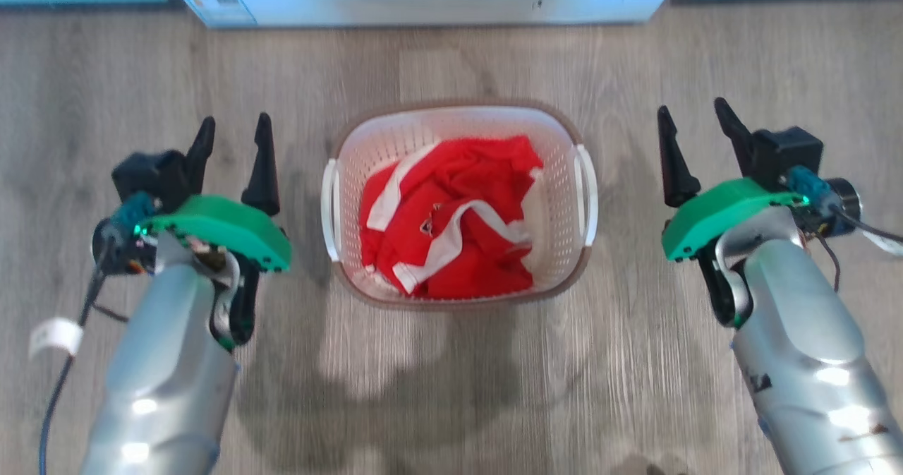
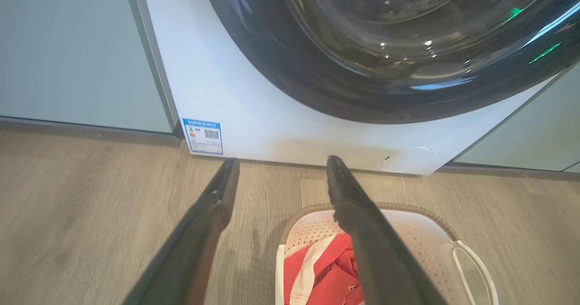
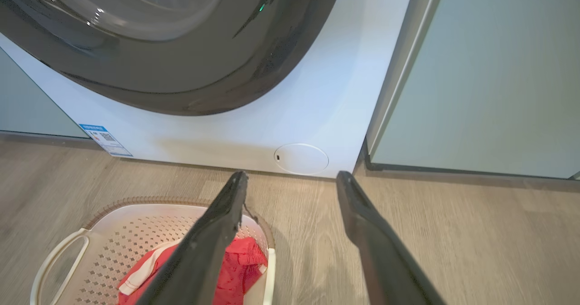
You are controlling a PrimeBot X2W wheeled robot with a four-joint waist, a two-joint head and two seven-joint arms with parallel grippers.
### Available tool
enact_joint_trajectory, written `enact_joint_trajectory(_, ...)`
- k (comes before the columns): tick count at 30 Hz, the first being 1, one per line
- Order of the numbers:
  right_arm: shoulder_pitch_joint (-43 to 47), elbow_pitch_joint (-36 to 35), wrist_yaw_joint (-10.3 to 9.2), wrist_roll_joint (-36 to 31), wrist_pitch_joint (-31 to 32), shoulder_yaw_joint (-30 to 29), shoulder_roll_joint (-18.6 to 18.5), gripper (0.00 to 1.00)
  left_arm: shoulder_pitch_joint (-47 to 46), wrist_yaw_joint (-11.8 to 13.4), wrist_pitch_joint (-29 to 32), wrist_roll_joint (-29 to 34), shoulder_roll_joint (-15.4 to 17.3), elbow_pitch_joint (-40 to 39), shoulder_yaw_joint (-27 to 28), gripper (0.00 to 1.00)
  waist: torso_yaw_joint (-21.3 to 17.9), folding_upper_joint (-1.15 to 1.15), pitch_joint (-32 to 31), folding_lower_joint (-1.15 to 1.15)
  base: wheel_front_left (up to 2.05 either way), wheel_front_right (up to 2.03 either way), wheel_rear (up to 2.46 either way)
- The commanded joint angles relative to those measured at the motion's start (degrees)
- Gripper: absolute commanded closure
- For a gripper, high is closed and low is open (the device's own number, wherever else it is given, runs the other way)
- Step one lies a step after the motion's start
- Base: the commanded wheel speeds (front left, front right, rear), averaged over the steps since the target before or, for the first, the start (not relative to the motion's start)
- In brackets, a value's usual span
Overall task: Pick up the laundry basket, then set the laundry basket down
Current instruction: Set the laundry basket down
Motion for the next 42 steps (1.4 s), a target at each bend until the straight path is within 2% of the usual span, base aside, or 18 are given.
enact_joint_trajectory(1, 2.1, -3.1, -0.32, -1.3, -0.5, -0.2, 1.0, 0.00, 2.2, 0.6, -0.5, 2.2, 0.7, -4.5, 3.3, 0.00, 0.1, 0.00, -3.4, 0.00, 0.00, 0.00, 0.00)
enact_joint_trajectory(10, 5.9, -7.2, -0.32, -3.4, -0.5, -1.4, 1.8, 0.00, 8.9, 0.9, -0.5, 6.4, -0.4, -12.9, 5.6, 0.00, 0.3, 0.00, -10.3, 0.00, 0.00, 0.00, 0.00)
enact_joint_trajectory(22, 12.1, -12.0, -0.32, -2.3, -0.3, -2.4, 2.6, 0.00, 17.1, 2.3, 0.7, 7.4, 0.1, -19.6, 4.7, 0.00, 0.2, 0.00, -18.4, 0.00, 0.00, 0.00, 0.00)
enact_joint_trajectory(33, 19.0, -16.5, -0.32, 0.5, 0.9, -2.9, 2.8, 0.00, 23.6, 4.2, 3.3, 7.0, 0.3, -24.6, 3.7, 0.00, -0.6, 0.00, -23.1, 0.00, 0.00, 0.00, 0.00)
enact_joint_trajectory(42, 22.4, -19.1, -0.32, -0.6, 3.5, -3.6, 2.8, 0.00, 26.2, 5.6, 4.9, 7.7, 0.9, -26.0, 2.9, 0.00, -0.6, 0.00, -25.4, 0.00, 0.00, 0.00, 0.00)
